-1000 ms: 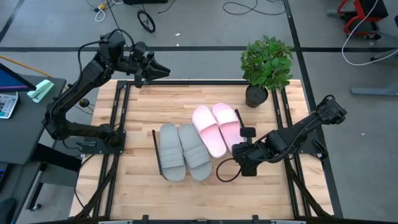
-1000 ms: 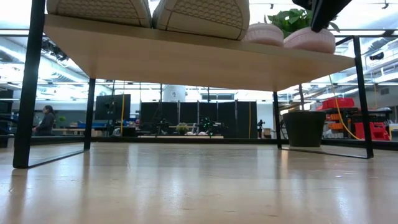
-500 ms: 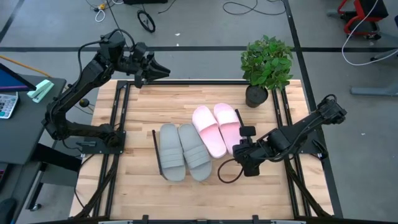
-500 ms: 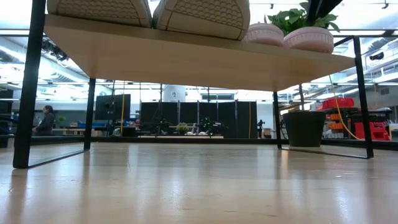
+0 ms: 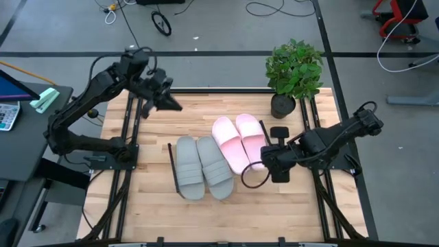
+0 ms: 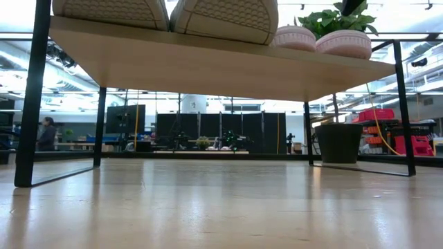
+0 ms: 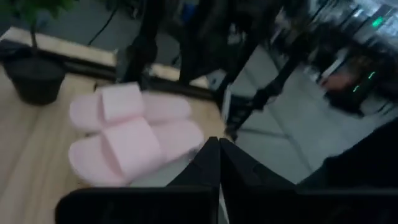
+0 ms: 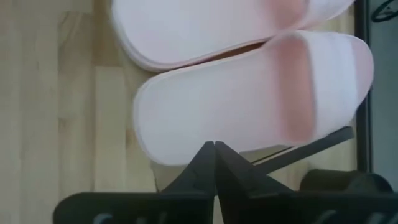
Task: Pick and place slides into the shelf
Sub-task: Return to Home Position
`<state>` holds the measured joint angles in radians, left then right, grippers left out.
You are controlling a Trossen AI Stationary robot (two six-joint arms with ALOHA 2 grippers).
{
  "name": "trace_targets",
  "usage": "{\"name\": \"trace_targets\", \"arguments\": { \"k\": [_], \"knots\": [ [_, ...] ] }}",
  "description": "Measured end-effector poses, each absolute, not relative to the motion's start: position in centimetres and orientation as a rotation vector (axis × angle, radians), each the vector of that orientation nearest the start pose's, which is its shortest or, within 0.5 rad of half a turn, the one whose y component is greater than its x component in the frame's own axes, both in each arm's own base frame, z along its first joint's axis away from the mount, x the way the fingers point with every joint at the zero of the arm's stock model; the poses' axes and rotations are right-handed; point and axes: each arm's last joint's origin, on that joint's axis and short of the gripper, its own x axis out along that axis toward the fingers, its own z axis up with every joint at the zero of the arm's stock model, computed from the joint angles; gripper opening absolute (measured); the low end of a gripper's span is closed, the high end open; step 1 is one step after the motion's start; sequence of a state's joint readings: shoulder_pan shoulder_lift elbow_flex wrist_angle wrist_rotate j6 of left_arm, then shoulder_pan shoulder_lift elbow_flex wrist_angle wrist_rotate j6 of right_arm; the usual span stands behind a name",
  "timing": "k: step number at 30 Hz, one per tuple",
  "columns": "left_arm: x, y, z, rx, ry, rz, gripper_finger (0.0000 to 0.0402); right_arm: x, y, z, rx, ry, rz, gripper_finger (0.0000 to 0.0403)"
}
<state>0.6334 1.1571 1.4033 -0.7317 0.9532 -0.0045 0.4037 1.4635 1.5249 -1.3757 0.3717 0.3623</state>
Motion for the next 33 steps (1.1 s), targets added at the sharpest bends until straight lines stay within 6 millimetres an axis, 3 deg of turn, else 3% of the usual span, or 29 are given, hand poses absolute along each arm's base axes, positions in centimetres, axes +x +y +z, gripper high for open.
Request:
{"name": "trace_targets", "arguments": {
  "k": [7, 11, 15, 23, 33],
  "knots": [
    [14.9, 7.3, 43.0, -0.224, 0.430, -0.130, 0.0005, 23.7, 7.1, 36.0, -0.157, 1.149, -0.218, 0.0007],
    [11.9, 5.6, 44.2, -0.189, 0.361, -0.032, 0.0007, 22.7, 5.3, 37.6, -0.085, 1.052, -0.251, 0.0004],
    [9.4, 4.4, 43.8, -0.174, 0.277, 0.095, 0.0004, 21.2, 3.4, 39.5, 0.003, 0.926, -0.297, 0.0003],
    [7.1, 3.4, 38.8, -0.239, 0.112, 0.268, 0.0004, 19.2, 1.1, 41.5, 0.139, 0.802, -0.271, 0.0002],
    [6.8, 3.3, 32.0, -0.370, -0.002, 0.306, 0.0002, 20.6, 0.1, 40.9, 0.212, 0.840, -0.216, 0.0002]
  ]
}}
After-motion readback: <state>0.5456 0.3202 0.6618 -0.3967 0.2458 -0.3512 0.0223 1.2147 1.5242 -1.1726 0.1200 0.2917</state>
